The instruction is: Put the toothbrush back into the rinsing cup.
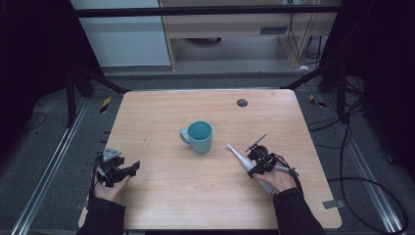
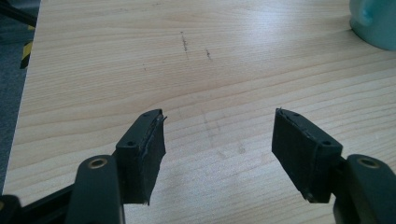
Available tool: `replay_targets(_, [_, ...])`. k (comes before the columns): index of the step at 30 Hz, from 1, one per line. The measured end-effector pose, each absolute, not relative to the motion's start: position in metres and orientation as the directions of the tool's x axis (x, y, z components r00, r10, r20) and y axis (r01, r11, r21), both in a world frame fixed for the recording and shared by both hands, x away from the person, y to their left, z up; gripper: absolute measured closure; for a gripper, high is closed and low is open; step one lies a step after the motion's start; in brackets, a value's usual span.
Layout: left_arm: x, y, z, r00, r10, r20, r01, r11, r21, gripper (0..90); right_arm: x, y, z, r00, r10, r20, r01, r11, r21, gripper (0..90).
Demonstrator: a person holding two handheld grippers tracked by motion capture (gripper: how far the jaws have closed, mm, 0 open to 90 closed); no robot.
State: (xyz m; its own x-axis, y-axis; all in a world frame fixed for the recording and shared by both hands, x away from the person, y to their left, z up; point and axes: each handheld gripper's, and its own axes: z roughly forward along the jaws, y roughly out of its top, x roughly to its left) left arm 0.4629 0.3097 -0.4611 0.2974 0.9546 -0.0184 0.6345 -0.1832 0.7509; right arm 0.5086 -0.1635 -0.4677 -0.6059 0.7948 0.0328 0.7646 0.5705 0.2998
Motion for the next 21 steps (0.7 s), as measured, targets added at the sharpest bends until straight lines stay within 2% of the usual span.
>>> replay_targets(6, [0.463,0.310,-0.461,0.297,0.955,-0.018,0.636,-0.184,0.749,33.9,0.508,-0.162,-0.468,-0.606,0.795,0.027,0.765,0.573,0.293,65.5])
replay_targets(13, [0.463,0.310,-0.461,0.297,0.955,-0.019,0.635,-0.183,0.750,34.0,0.506,-0.161,-0.467,-0.579,0.815,0.011,0.779,0.550,0.301,66.2])
replay_targets(21, [0.463,0.310,-0.461,0.297,0.955,-0.018,0.634,-0.183,0.751,34.0,0.497,-0.167,-0.447,-0.572,0.819,0.040,0.749,0.501,0.434,66.3])
